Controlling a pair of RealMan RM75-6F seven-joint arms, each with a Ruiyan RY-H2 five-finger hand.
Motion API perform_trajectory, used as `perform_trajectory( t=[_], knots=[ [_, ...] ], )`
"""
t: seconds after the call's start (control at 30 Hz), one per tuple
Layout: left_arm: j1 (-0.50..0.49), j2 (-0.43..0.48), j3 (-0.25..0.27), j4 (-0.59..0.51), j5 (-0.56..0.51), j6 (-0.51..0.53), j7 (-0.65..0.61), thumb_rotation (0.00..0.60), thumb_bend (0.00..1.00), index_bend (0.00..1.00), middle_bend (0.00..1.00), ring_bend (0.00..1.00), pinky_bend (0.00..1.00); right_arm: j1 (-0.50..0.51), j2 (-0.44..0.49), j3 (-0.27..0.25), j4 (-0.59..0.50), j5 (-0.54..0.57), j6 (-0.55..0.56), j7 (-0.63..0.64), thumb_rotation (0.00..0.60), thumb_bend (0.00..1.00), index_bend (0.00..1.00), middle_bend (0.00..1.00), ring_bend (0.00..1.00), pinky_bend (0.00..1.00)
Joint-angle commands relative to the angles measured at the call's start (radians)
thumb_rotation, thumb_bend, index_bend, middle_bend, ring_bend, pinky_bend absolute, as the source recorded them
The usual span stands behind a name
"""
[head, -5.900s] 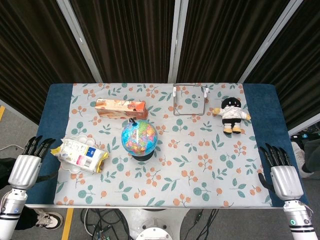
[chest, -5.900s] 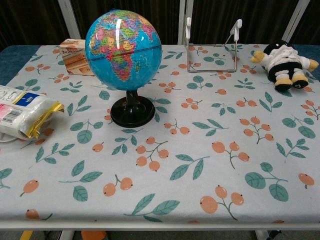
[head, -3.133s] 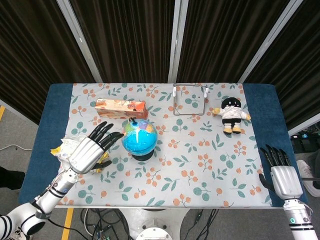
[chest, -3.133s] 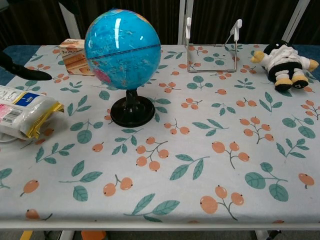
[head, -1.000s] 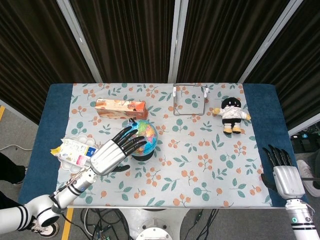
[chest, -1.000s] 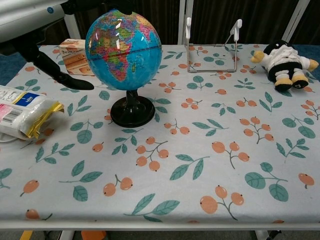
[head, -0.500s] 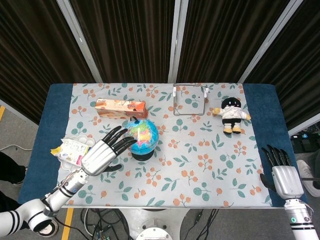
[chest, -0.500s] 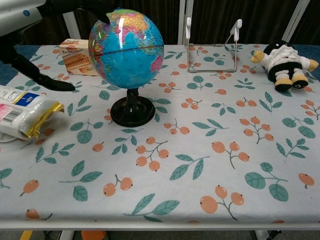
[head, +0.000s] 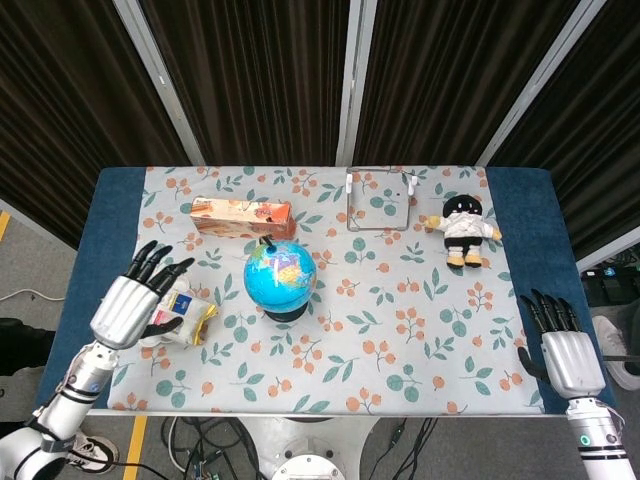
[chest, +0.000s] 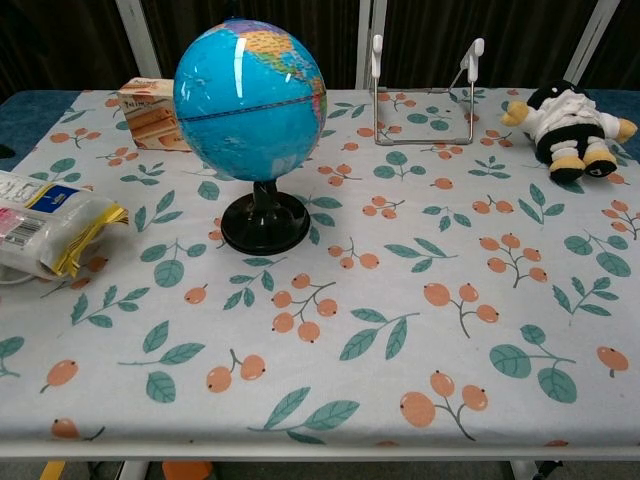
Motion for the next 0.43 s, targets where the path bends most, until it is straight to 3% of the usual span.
perform_trajectory(
  t=[0.03,0.2,0.43],
  knots=[
    [0.061,0.014,0.018,0.033,-0.041,0.035,-0.019,0.600,0.05,0.12,0.23,0.08,0.01,-0.001,0.004,0.000,-0.008,-0.003,0.004,-0.002,0.600,0.30,0.00,0.00,0.00,0.00],
    [0.152,0.038,0.044,0.078,-0.120,0.058,-0.057,0.600,0.05,0.13,0.15,0.03,0.01,0.001,0.006,-0.001,-0.024,-0.012,0.007,-0.013,0.600,0.30,0.00,0.00,0.00,0.00],
    [0.227,0.058,0.051,0.127,-0.185,0.057,-0.112,0.600,0.05,0.13,0.13,0.01,0.01,0.010,-0.004,-0.004,-0.044,0.003,-0.020,-0.050,0.600,0.30,0.00,0.00,0.00,0.00]
  ],
)
